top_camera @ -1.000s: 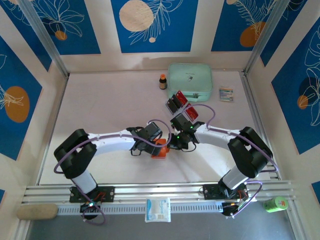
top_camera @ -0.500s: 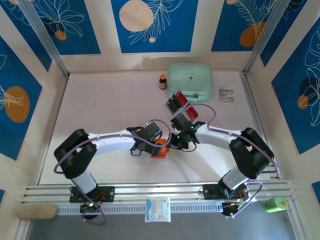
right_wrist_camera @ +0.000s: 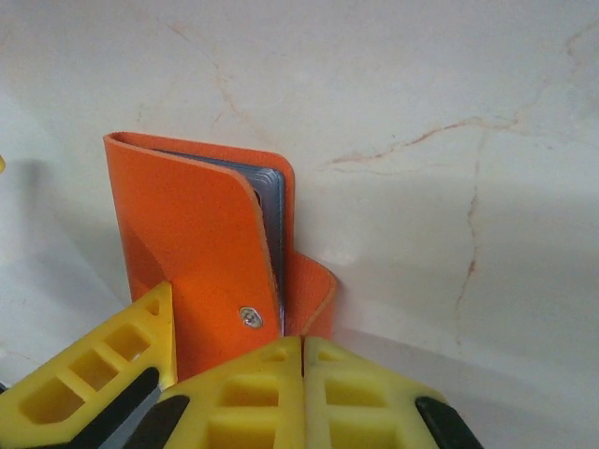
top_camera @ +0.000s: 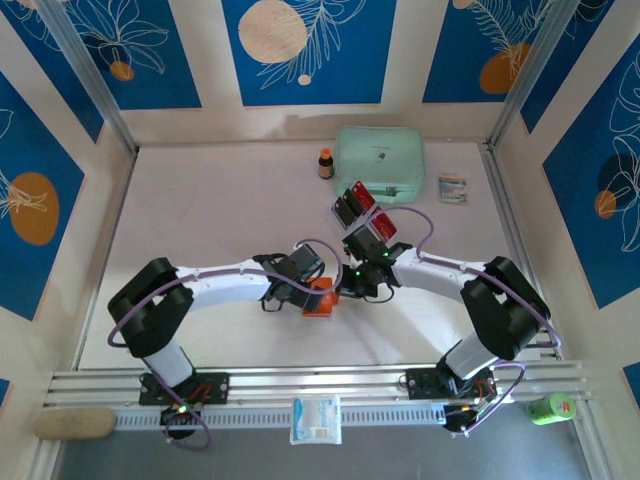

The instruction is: Put the credit cards into the card holder

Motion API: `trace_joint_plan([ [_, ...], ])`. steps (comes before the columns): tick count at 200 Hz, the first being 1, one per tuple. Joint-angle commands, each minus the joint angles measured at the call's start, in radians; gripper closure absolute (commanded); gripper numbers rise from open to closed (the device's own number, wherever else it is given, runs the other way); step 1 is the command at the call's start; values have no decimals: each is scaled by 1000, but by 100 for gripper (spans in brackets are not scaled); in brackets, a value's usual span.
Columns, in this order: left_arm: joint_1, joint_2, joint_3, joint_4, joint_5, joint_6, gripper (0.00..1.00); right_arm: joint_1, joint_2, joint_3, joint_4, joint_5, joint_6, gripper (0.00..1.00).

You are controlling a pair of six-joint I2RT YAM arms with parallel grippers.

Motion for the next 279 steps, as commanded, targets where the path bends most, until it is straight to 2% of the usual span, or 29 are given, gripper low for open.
trace_joint_plan([
  [1, -6, 12, -34, -43, -17, 13, 0, -4, 2, -18, 5, -32, -9, 100],
  [89, -6, 7, -40, -36, -17, 11, 0, -5, 21, -26, 127, -151, 25, 100],
  [279, -6, -19, -66, -12, -11, 0, 0, 27, 178, -26, 154, -129, 46, 100],
])
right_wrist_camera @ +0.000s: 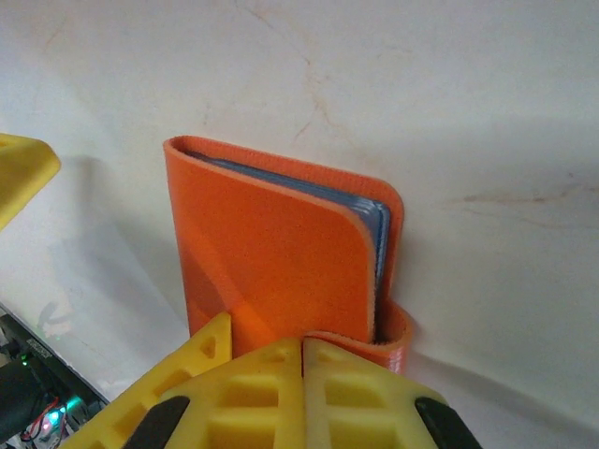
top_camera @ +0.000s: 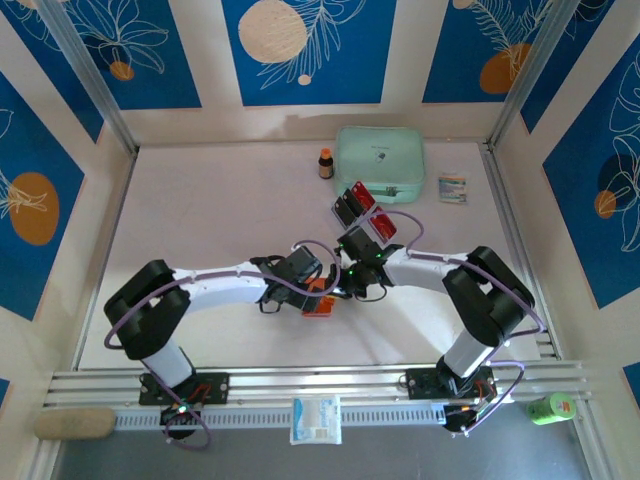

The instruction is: Put the credit cards into the card holder

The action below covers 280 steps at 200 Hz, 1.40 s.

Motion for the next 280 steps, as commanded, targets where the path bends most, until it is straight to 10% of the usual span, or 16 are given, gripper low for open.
trace_joint_plan([
  [1, -6, 3, -32, -42, -6, 3, 0, 21, 71, -25, -10, 13, 15, 100],
  [110, -4, -76, -9, -53, -11, -35, 0, 16, 1, 34, -80, 1, 9, 100],
  [222, 31, -384, -93, -62, -222, -102, 0, -104, -330, 16, -167, -19, -1, 43],
  [247, 74, -475, -117, -74, -305, -82, 0, -168, -467, 12, -258, 73, -54, 0],
  [280, 219, -594, -144, -32, -317, 1, 0, -301, -610, 65, -380, 242, -130, 1],
])
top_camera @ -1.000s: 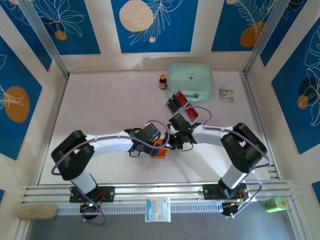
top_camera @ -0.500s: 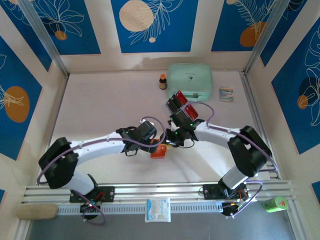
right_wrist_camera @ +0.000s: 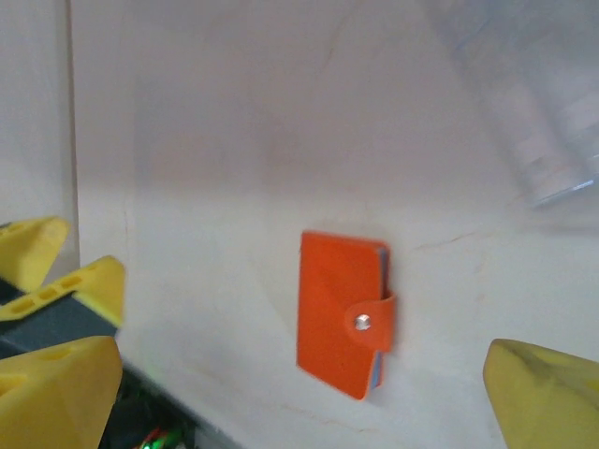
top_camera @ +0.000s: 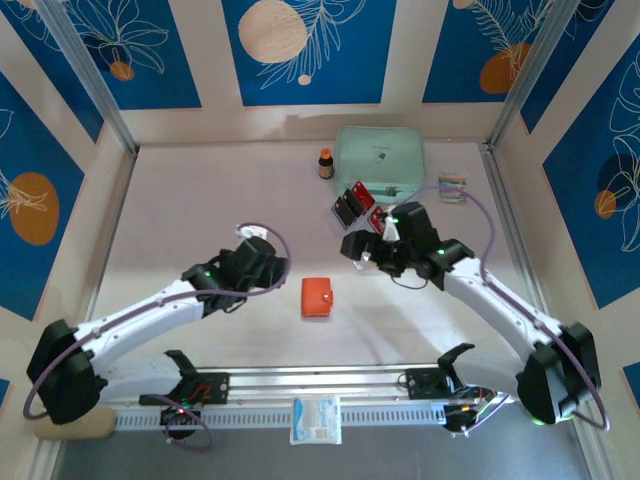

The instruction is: Put the credit cards into the card holder

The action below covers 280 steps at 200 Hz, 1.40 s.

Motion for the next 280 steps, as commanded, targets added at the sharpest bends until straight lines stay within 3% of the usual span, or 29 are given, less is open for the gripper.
trace_joint_plan([
  [1, 92, -77, -22, 31, -64, 74, 0, -76, -84, 42, -139, 156, -78, 1],
  [36, 261, -183, -108, 231, -75, 230, 1, -236, -115, 61, -149, 386, -121, 1],
  [82, 511, -186, -173, 425, 47, 350, 0, -467, -84, -56, 72, 456, -161, 1],
  [107, 580, -163, -237, 574, 50, 458, 0, -537, -47, -137, 245, 487, -243, 1],
  [144, 627, -55, -332, 775, 56, 508, 0, -545, 67, -228, 485, 597, -414, 1],
  [186, 630, 220, -443, 1215, 78, 539, 0, -514, 201, -334, 802, 517, -529, 1],
  [204, 641, 283, -436, 1313, 116, 546, 0, -500, 236, -349, 887, 480, -576, 1],
  [237, 653, 393, -434, 1404, 202, 557, 0, -514, 253, -380, 1011, 303, -599, 1],
  [251, 653, 422, -441, 1442, 216, 563, 0, -521, 270, -441, 1156, 233, -588, 1],
  [280, 660, 449, -427, 1435, 256, 567, 0, -464, 409, -535, 1480, 263, -654, 1],
])
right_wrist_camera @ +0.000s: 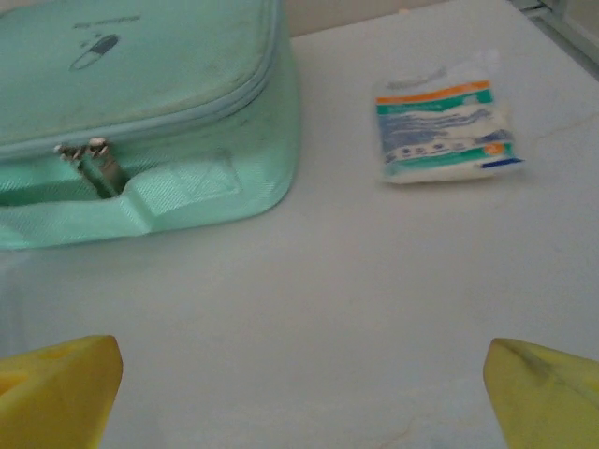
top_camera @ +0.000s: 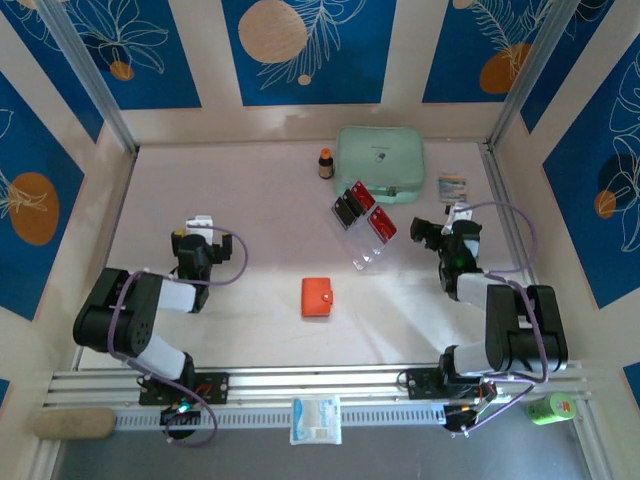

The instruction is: Put the credit cards into the card holder

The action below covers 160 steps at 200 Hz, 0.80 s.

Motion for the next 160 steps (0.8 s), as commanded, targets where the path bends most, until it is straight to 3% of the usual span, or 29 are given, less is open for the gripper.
trace_joint_plan([
  [1, 18, 10, 9, 67, 67, 17, 1, 39, 100, -62, 307, -42, -71, 1],
  [34, 53, 10, 34, 9, 145, -3, 0, 37, 96, 51, 70, -72, -79, 1],
  [95, 70, 6, 29, 18, 176, -4, 0, 47, 96, 41, 93, -51, -85, 1],
  [114, 68, 3, 35, -1, 256, 22, 0, 48, 95, 41, 94, -50, -85, 1],
  [160, 69, 4, 33, 6, 256, 23, 0, 49, 97, 44, 91, -48, -87, 1],
])
